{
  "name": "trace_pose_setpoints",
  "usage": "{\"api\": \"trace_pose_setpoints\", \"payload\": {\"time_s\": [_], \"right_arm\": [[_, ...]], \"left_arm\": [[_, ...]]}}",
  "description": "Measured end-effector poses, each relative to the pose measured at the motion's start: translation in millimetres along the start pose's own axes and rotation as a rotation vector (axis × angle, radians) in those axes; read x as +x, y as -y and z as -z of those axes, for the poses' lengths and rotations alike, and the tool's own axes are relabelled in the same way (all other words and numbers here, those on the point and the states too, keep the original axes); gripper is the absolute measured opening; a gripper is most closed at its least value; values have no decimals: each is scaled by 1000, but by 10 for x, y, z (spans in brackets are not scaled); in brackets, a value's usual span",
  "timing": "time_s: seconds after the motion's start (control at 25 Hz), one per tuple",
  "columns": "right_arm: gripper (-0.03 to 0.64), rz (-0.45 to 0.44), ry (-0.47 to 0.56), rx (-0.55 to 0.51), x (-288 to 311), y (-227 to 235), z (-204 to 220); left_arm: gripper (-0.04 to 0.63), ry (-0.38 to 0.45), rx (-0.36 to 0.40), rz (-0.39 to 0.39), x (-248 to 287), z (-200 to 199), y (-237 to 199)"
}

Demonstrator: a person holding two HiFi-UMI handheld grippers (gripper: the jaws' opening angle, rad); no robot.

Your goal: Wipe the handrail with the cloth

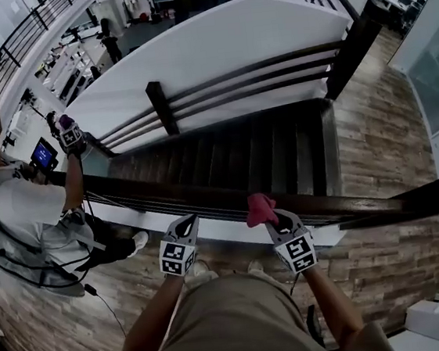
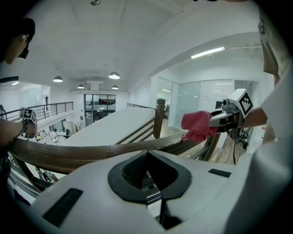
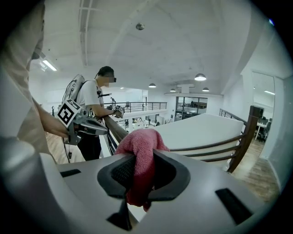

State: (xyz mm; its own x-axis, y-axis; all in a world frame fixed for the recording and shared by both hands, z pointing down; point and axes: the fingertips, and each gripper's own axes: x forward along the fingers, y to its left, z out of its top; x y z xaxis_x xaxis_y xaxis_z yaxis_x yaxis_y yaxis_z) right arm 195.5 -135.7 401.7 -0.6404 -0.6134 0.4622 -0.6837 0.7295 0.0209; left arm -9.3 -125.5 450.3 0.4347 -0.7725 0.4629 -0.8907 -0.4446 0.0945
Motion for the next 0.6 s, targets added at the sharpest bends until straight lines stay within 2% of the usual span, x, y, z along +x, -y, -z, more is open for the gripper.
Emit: {"api": "trace_pose_setpoints", "payload": {"time_s": [0.32, 0.6], "right_arm": [[72, -67, 57, -8, -166, 27, -135], [71, -95, 64, -11, -472, 271, 20]], "left_arm": [[17, 5, 18, -25, 33, -190, 87], [17, 24, -6, -72, 82, -260, 410]]}}
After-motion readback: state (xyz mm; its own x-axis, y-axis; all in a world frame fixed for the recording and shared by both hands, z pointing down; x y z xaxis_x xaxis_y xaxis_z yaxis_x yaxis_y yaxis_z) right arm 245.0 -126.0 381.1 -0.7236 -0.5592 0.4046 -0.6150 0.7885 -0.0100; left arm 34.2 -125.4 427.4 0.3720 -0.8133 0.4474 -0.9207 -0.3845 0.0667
